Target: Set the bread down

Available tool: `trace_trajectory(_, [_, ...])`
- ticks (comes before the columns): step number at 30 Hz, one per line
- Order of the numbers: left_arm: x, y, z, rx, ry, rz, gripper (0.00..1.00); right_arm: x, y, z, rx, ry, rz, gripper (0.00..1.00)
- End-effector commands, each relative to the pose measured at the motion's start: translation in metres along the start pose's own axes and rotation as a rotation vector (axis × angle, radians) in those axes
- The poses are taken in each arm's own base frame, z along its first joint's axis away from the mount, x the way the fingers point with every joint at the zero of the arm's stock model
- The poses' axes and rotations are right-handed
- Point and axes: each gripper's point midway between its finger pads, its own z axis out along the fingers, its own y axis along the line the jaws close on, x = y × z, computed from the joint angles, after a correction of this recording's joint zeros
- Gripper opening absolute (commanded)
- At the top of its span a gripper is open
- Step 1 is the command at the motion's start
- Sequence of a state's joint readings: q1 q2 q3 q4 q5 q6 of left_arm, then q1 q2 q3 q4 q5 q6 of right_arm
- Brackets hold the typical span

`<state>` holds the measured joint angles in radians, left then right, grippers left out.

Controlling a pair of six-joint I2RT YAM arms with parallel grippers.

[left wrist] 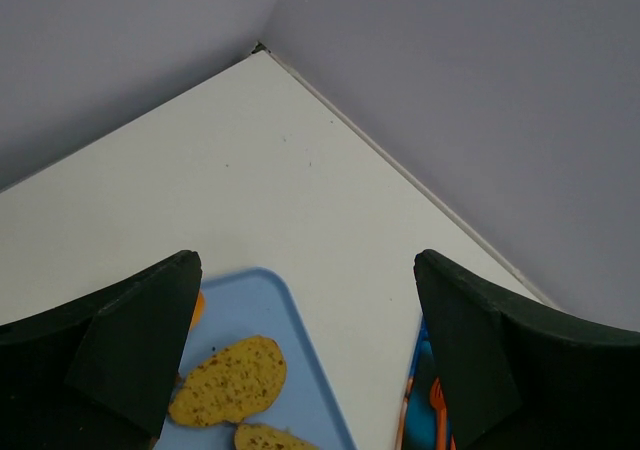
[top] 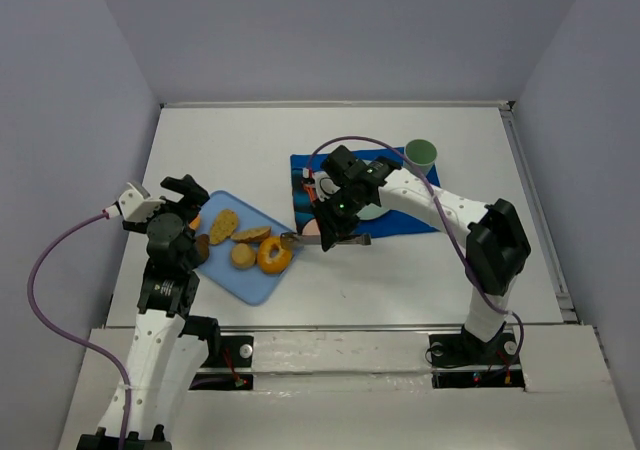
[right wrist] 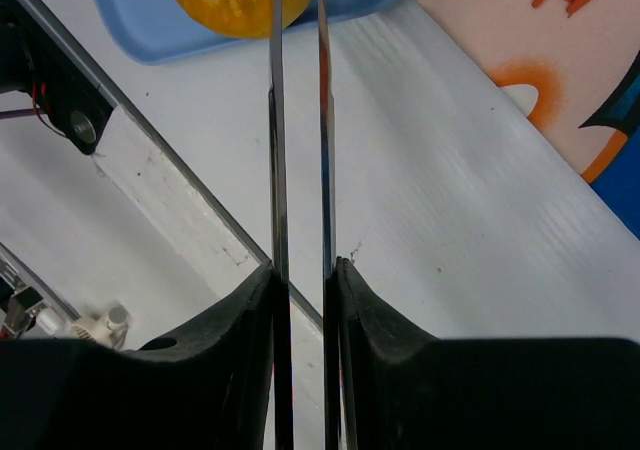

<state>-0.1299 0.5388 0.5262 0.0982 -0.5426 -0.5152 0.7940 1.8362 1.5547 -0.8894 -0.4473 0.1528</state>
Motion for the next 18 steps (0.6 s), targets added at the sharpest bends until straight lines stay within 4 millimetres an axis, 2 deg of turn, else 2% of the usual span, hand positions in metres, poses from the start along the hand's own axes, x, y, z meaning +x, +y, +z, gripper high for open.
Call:
trace_trajectory(1, [-0.025, -0.012, -0.003, 0.025, -0.065, -0.055, 0.99, -0.020, 0.010, -0.021, 0.031, -0.105, -0.034, 0.10])
trace_trajectory(3, [-0.025, -0.012, -0.003, 0.024, -0.064, -0.056, 0.99, -0.024, 0.006, -0.032, 0.078, -0.143, -0.024, 0.07])
trace_trajectory(8, [-0.025, -0.012, -0.003, 0.027, -0.062, -0.057, 0.99, -0.036, -0.004, -0.061, 0.143, -0.242, 0.034, 0.07])
trace_trajectory(12, [-0.025, -0.012, -0.004, 0.028, -0.064, -0.059, 0.99, -0.045, -0.024, -0.090, 0.177, -0.333, 0.101, 0.07])
trace_trajectory(15, [-0.026, -0.012, -0.004, 0.026, -0.067, -0.060, 0.99, -0.044, -0.052, -0.108, 0.229, -0.380, 0.190, 0.07])
trace_trajectory(16, [-0.026, -0.012, -0.004, 0.027, -0.068, -0.061, 0.99, -0.041, -0.068, -0.118, 0.264, -0.405, 0.234, 0.07])
trace_trajectory(18, [-0.026, -0.011, -0.004, 0.025, -0.068, -0.060, 0.99, -0.035, -0.088, -0.126, 0.316, -0.425, 0.302, 0.07])
